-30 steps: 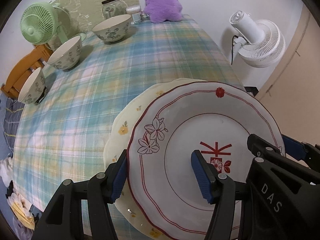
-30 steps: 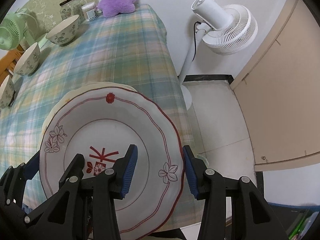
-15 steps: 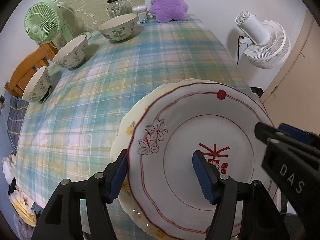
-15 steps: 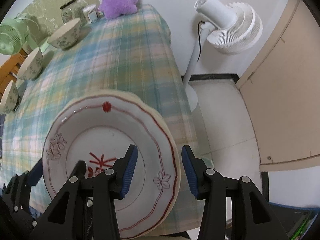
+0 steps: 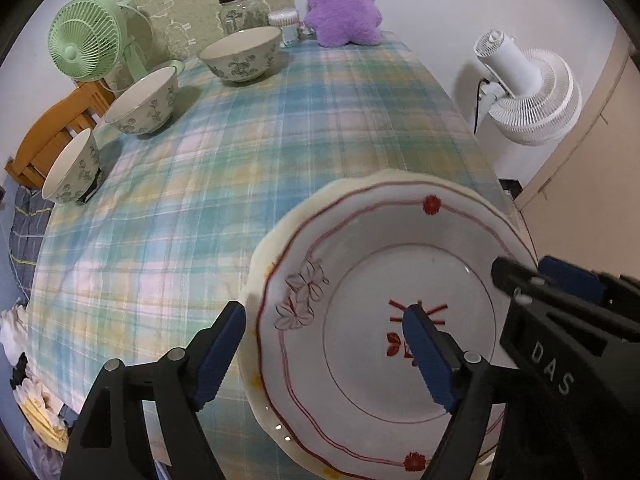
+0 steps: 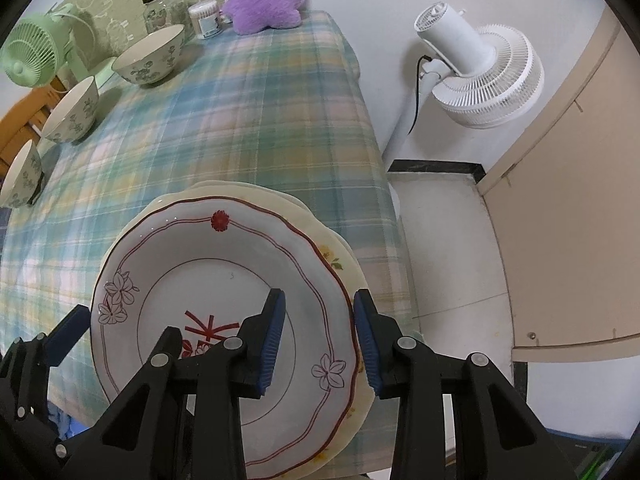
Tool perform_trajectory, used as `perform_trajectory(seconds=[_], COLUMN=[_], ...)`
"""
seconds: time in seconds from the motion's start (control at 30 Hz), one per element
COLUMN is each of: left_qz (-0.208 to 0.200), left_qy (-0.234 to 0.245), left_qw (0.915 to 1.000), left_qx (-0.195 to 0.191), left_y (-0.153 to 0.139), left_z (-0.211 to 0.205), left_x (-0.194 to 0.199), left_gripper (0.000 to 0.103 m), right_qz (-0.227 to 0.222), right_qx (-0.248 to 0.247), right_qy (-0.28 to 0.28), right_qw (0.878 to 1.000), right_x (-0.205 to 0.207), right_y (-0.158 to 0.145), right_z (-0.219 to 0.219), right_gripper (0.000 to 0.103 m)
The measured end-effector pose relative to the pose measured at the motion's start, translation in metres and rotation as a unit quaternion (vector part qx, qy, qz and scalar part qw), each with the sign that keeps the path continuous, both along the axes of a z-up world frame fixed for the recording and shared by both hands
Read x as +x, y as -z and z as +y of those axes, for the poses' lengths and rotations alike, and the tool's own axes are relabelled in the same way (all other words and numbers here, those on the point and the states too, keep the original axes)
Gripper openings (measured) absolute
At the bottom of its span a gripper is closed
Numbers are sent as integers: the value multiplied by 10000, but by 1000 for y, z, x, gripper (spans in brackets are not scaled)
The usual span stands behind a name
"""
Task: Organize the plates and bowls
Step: 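Lower the red-trimmed plate onto the yellow-flower plate stack, then open both grippers and move them to the large plain bowl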
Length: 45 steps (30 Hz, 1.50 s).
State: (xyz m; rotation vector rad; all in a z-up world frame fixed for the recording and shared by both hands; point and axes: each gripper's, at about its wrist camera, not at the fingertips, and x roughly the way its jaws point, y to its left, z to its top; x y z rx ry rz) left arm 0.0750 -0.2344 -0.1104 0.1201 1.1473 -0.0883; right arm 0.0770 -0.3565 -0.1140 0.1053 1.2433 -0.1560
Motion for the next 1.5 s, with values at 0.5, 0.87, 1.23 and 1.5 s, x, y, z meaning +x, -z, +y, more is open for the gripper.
perform_trajectory(seconds=[0.5,0.87,1.23,1.5], left_qz=[-174,-146,-712,-792], left_qy=[-517,-352,-41,-136], left_qw=[9972,9973,9964,9962], left_qx=[-519,-636,-468,-346], left_y=[-17,-36,-76,-76], left_z=[49,125,199,252], left_x=[12,35,63,83], left_gripper=[88,86,86,86], right_qz=[-544,-901,-1410,-1460], right_qx=[89,181,281,333], right_qy=[-423,-127,-26,-307], right_qw=[9976,9957,9896,9882], right_x=[13,23,46,71], right_y=[-23,-44,-86,-90], right_z=[29,95,175,236], right_gripper=[77,77,77,77])
